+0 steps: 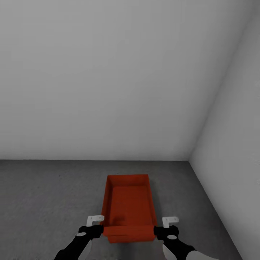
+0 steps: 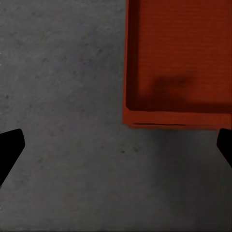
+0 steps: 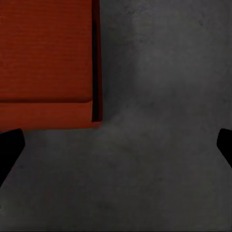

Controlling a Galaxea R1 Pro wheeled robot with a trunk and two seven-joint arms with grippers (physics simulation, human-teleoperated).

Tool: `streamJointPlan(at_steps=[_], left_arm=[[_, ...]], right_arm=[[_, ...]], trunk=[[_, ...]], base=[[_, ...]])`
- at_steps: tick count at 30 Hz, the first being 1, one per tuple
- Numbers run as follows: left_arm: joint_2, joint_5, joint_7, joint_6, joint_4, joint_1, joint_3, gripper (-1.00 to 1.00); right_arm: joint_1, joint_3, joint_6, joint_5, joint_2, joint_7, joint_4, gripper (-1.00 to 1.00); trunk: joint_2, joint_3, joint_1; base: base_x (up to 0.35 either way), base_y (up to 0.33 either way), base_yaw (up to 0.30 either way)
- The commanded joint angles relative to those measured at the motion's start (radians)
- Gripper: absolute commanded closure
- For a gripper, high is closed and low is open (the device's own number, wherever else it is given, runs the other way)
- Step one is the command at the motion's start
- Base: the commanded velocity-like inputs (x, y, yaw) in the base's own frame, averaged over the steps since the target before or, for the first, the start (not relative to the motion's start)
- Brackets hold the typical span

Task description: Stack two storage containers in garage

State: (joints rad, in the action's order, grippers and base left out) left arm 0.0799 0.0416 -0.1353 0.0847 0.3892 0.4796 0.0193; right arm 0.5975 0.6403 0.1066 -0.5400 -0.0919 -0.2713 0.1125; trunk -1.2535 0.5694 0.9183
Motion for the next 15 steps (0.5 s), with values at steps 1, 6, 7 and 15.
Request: streamJointPlan(at_steps=[1, 6, 7, 15], left_arm=[[0.0, 0.004, -0.004, 0.006, 0.002, 0.0, 0.002, -1.0], [0.0, 0.004, -0.004, 0.006, 0.002, 0.0, 0.002, -1.0], [0.0, 0.004, -0.004, 0.006, 0.002, 0.0, 0.002, -1.0], [0.0, 0.004, -0.004, 0.002, -0.006, 0.0, 0.001, -1.0]], right_arm=[[0.001, 0.009, 0.004, -0.011, 0.0, -0.003, -0.001, -1.0], [0.001, 0.009, 0.004, -0.011, 0.0, -0.003, -0.001, -1.0], [0.001, 0.009, 0.004, -0.011, 0.0, -0.003, -0.001, -1.0], [0.0, 0.009, 0.004, -0.011, 0.0, -0.003, -0.001, -1.0]], trunk=[[-0.001, -0.001, -0.001], [-0.001, -0.009, -0.001], [-0.001, -0.01, -0.001], [-0.001, -0.023, -0.001]], base=[[-0.314, 0.0, 0.0], [-0.328, 0.0, 0.0], [-0.333, 0.0, 0.0], [-0.275, 0.0, 0.0]])
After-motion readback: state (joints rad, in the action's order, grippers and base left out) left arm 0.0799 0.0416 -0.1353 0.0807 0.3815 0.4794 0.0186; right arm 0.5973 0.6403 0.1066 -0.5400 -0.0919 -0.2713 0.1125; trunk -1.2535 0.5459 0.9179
